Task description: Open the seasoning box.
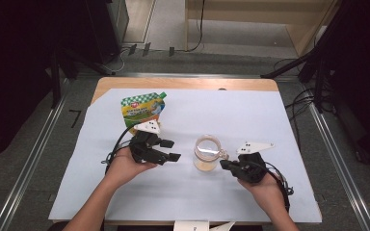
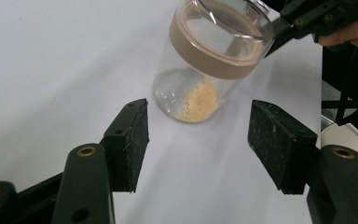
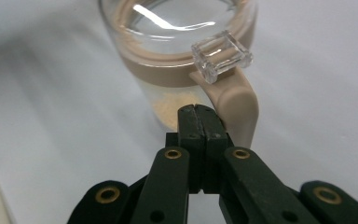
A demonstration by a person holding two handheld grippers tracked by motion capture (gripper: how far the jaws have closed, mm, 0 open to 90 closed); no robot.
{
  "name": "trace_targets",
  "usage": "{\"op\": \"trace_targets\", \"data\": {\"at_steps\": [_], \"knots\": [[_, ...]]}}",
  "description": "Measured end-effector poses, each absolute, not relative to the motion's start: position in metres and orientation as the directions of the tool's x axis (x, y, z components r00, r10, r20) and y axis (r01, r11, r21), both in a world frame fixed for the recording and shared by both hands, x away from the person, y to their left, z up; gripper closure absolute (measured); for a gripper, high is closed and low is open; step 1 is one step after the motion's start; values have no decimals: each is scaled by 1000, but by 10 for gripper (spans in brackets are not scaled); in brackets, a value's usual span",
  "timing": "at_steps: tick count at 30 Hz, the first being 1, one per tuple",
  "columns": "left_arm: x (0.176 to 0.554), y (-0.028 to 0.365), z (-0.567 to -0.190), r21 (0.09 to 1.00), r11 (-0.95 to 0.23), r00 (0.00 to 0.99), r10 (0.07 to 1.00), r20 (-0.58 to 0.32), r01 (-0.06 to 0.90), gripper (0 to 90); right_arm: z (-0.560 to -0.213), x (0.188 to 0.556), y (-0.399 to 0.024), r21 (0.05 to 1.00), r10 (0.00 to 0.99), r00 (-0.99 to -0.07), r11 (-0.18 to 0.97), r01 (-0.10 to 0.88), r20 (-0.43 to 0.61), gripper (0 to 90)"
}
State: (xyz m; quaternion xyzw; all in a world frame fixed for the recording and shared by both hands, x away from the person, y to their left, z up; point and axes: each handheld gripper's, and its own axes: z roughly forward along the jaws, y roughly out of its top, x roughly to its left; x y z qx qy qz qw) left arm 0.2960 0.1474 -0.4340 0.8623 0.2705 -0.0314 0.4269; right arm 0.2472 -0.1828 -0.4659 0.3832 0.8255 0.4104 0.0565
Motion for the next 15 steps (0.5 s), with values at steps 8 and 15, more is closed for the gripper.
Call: {"op": "trace_targets", "data": {"at_steps": [8, 15], "knots": [[296, 145, -435, 714, -498, 854, 437, -283, 492, 395, -470, 269, -198, 716, 721, -659, 342, 609, 216, 900], [296, 144, -436, 715, -496, 854, 436, -285, 492, 397, -471, 281, -205, 717, 735, -643, 329, 615, 215, 900]]}}
